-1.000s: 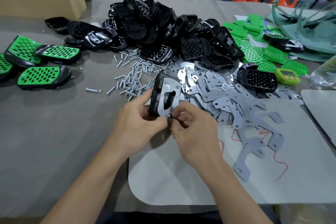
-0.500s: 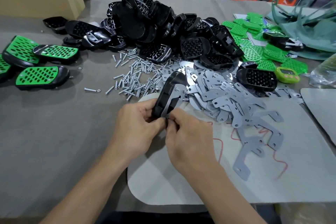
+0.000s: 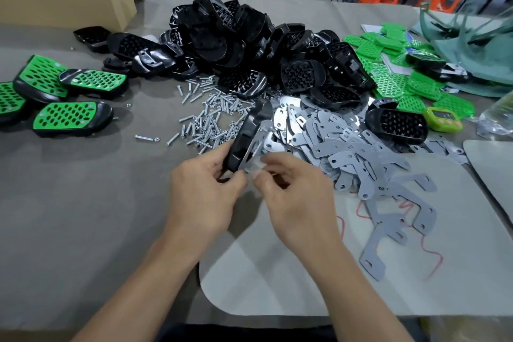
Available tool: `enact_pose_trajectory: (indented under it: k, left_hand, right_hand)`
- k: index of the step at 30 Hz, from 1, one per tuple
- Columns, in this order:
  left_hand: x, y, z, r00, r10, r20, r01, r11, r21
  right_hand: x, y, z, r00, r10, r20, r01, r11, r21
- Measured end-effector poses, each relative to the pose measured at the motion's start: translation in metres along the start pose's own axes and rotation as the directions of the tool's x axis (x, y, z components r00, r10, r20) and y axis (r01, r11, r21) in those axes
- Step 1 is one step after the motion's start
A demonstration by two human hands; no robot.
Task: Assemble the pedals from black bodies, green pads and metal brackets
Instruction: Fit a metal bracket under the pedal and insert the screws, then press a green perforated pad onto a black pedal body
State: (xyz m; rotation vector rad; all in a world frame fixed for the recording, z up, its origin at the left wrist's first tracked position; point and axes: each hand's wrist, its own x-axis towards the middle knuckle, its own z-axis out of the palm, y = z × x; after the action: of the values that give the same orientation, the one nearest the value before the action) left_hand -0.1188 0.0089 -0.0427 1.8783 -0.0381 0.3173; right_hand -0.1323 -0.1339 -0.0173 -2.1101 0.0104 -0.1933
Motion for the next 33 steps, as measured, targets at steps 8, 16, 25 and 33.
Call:
enact_pose_trajectory:
  k: [8,16,25,33]
  left_hand:
    - [-0.007,0.005,-0.014,0.946,0.305,-0.112,-0.265,0.924,0.275]
    - [0.031,0.018,-0.05,0.933,-0.315,0.176,0.358,0.748,-0.558]
    - [0.057,0.017,-0.1,0.835,-0.512,-0.201,0.284,0.715,-0.639]
    - [0.088,0.015,-0.148,0.756,-0.488,-0.437,0.002,0.669,-0.743]
  right_hand:
    - [0.029,-0.02,0.0,0.924,0.271,0.271,-0.379,0.533,0.757]
    - [0.048,-0.026,0.008,0.786,0.116,0.607,-0.567,0.528,0.632]
    - [0.064,-0.07,0.076,0.873,0.141,0.466,-0.414,0.72,0.557]
    - [0.108,-0.144,0.161,0.896,-0.307,0.321,0.28,0.951,0.129]
